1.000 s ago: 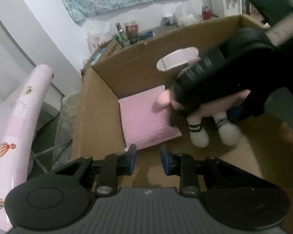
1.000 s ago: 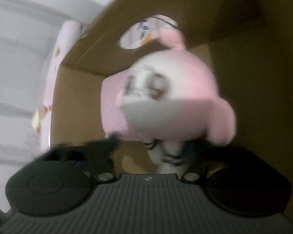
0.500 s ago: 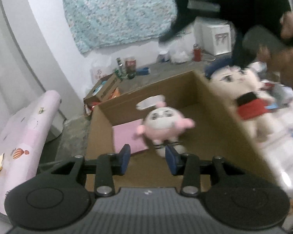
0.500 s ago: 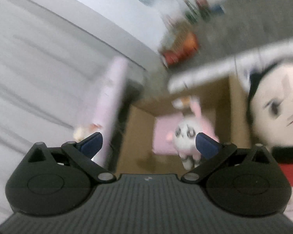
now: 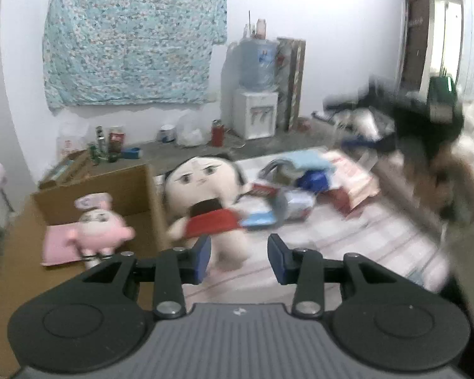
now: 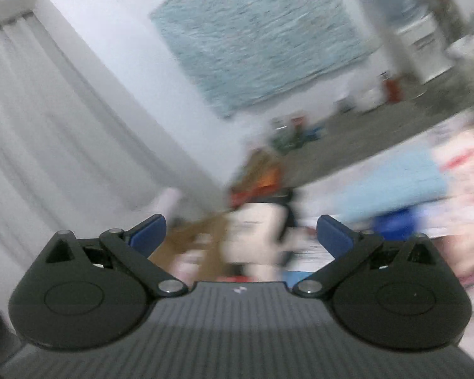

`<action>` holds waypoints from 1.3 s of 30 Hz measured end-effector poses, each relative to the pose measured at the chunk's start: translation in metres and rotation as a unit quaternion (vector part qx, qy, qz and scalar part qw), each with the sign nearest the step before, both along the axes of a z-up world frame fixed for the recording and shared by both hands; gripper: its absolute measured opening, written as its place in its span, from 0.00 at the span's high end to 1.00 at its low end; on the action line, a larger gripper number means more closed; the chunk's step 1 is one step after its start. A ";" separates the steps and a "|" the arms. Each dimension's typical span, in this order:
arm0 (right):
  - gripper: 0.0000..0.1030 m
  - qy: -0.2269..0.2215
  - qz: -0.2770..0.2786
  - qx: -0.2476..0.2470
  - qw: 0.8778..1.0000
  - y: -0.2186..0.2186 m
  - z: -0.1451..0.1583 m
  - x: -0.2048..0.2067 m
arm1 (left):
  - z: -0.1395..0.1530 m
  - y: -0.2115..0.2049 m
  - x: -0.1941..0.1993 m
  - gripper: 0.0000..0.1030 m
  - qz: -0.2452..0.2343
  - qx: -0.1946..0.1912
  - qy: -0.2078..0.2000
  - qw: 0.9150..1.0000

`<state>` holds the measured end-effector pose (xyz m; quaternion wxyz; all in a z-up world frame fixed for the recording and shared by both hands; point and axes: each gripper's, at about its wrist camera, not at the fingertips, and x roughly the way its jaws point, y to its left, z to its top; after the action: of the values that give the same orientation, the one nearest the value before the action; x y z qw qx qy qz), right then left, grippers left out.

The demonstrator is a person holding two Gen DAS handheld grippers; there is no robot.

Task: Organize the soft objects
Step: 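Bring both tools back to the table, left tool reaching the white yogurt cup, then grasp the white yogurt cup with the left tool while the right tool grasps the blue towel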

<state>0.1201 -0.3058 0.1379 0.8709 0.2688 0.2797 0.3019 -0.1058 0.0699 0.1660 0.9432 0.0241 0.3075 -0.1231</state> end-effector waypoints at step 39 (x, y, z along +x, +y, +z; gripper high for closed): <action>0.01 0.019 -0.041 -0.152 0.987 0.003 -0.107 0.067 | -0.179 -0.169 0.191 0.40 0.015 0.028 -0.028 0.999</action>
<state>0.1867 -0.3028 0.0311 0.9076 0.1506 0.3277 0.2148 0.0851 -0.0994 -0.0134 0.9521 0.0488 0.2850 -0.0992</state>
